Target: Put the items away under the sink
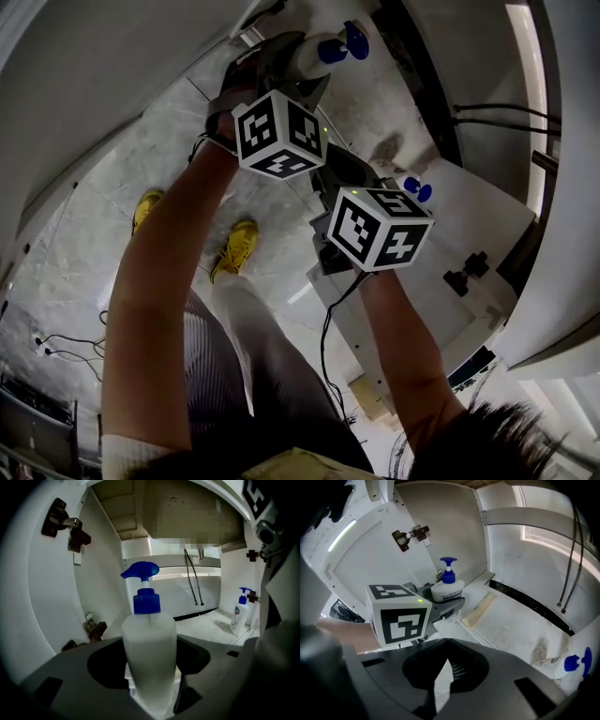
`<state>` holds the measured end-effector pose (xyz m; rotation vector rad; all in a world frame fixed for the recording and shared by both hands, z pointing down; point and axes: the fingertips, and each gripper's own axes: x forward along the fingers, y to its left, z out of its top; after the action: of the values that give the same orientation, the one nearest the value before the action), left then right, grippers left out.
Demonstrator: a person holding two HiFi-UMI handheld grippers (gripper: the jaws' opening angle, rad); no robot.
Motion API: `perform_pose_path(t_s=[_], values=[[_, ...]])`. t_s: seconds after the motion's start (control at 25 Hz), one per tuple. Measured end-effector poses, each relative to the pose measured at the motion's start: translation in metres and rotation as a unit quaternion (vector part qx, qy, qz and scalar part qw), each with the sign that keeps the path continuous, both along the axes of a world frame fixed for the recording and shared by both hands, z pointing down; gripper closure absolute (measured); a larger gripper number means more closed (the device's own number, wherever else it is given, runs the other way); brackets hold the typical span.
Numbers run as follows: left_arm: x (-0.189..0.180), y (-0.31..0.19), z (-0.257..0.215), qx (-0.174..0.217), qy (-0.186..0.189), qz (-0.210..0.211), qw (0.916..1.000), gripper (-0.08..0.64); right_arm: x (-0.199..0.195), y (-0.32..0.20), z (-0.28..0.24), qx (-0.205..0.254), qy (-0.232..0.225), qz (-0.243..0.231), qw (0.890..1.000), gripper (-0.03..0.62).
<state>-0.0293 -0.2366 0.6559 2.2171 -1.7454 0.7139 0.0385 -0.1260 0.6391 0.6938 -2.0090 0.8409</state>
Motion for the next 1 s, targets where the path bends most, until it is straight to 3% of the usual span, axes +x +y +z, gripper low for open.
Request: perform_pose_path(t_s=[0.28, 0.56, 1.0], values=[[-0.004, -0.019, 0.005, 0.029, -0.004, -0.028, 0.9992, 0.256, 0.004, -0.005, 0.004, 0.01, 0.004, 0.002, 1.0, 0.566], [0.003, -0.032, 0.016, 0.054, -0.03, -0.01, 0.998, 0.258, 0.004, -0.01, 0.005, 0.019, -0.002, 0.005, 1.0, 0.566], [0.005, -0.044, 0.013, 0.104, -0.026, -0.018, 0.9941, 0.259, 0.014, -0.009, 0.011, 0.028, -0.003, 0.01, 1.0, 0.567]])
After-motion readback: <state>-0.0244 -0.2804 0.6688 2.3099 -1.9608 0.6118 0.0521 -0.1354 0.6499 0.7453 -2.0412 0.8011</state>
